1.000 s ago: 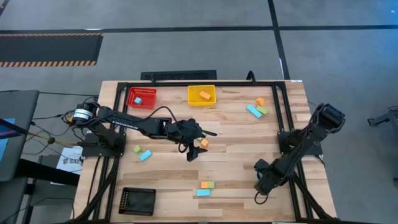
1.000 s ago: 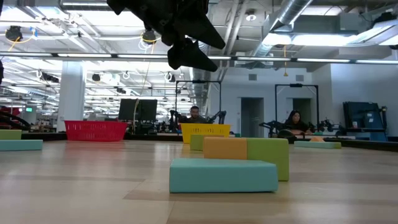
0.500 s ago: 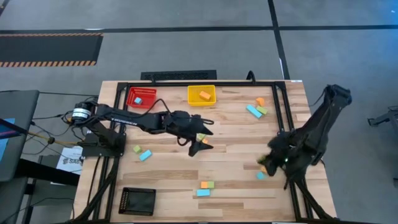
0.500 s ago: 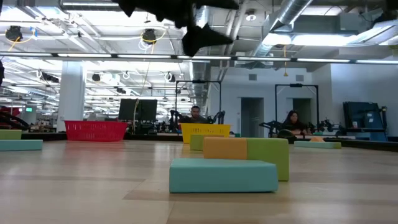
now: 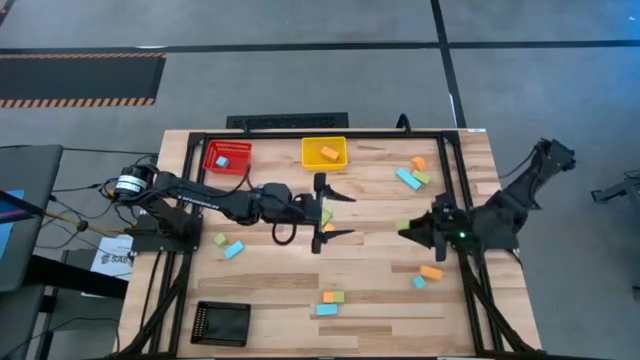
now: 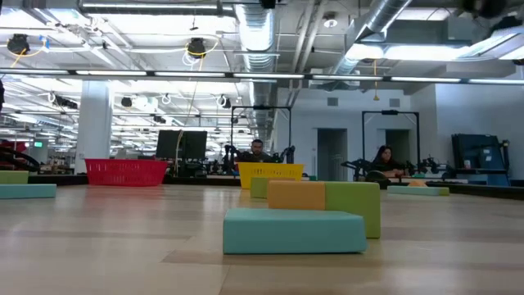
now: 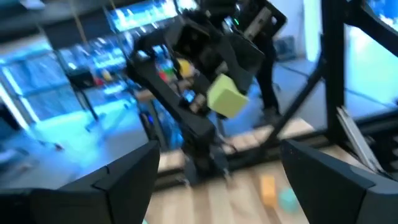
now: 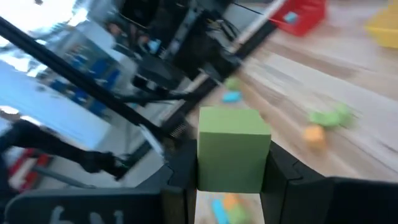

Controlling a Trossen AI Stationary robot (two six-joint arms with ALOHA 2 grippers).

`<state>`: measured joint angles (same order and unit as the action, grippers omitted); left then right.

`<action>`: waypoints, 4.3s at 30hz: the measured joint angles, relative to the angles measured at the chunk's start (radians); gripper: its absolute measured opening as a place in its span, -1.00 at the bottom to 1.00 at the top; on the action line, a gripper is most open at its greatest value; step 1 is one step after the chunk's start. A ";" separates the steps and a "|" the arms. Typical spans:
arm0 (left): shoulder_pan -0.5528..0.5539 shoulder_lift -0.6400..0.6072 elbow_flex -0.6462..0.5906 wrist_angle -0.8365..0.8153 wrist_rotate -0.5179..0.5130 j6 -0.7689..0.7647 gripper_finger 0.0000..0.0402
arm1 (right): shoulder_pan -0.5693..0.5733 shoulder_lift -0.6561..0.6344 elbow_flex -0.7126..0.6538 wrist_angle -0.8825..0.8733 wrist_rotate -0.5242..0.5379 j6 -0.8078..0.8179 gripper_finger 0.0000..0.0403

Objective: Sort & place blocks by color
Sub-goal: Put the wooden green block into the black bin

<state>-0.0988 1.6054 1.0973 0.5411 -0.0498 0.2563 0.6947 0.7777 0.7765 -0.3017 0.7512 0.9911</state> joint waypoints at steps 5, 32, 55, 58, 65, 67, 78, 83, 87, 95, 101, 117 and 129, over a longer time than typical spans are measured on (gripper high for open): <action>-0.011 0.000 0.000 0.057 -0.052 0.004 0.60 | -0.187 0.053 0.000 0.220 -0.196 -0.114 -0.37; -0.043 -0.002 0.000 0.074 -0.146 0.029 0.60 | -0.580 0.418 0.000 0.875 -0.837 -0.124 -0.37; -0.052 -0.067 -0.001 -0.050 -0.137 0.063 0.58 | -0.593 0.419 0.000 0.834 -0.806 -0.074 -0.37; -0.053 -0.067 -0.001 -0.048 -0.138 0.075 0.46 | -0.593 0.419 0.000 0.831 -0.805 -0.066 -0.37; -0.051 -0.067 -0.001 -0.054 -0.127 0.099 -0.17 | -0.605 0.419 0.000 0.830 -0.810 -0.064 -0.37; -0.052 -0.067 -0.001 -0.054 -0.127 0.126 -0.35 | -0.605 0.418 0.000 0.830 -0.815 -0.053 -0.36; -0.059 -0.117 0.000 -0.226 -0.086 -0.007 -0.43 | -0.624 0.419 0.000 0.828 -0.807 -0.078 0.16; -0.098 -0.225 0.031 -0.579 -0.112 -0.166 -0.43 | -0.657 0.418 0.000 0.812 -0.856 -0.125 0.36; -0.182 -0.281 0.107 -0.923 -0.112 -0.398 -0.43 | -0.678 0.418 0.000 0.776 -0.866 -0.145 0.41; -0.479 -0.255 0.141 -1.302 -0.110 -0.950 -0.43 | -0.715 0.418 0.000 0.714 -0.908 -0.214 0.42; -0.695 -0.126 0.141 -1.366 -0.103 -1.260 -0.43 | -0.731 0.418 0.000 0.682 -0.908 -0.243 0.42; -0.841 0.150 0.138 -1.462 0.098 -1.368 -0.43 | -0.710 0.419 0.000 0.676 -0.954 -0.206 0.42; -0.843 0.161 0.075 -1.466 0.095 -1.263 -0.44 | -0.660 0.419 0.000 0.676 -0.955 -0.195 0.42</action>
<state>-0.9421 1.7668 1.1725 -0.9245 0.0448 -1.0067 0.0348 1.1965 0.7761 0.3740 -0.2039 0.7965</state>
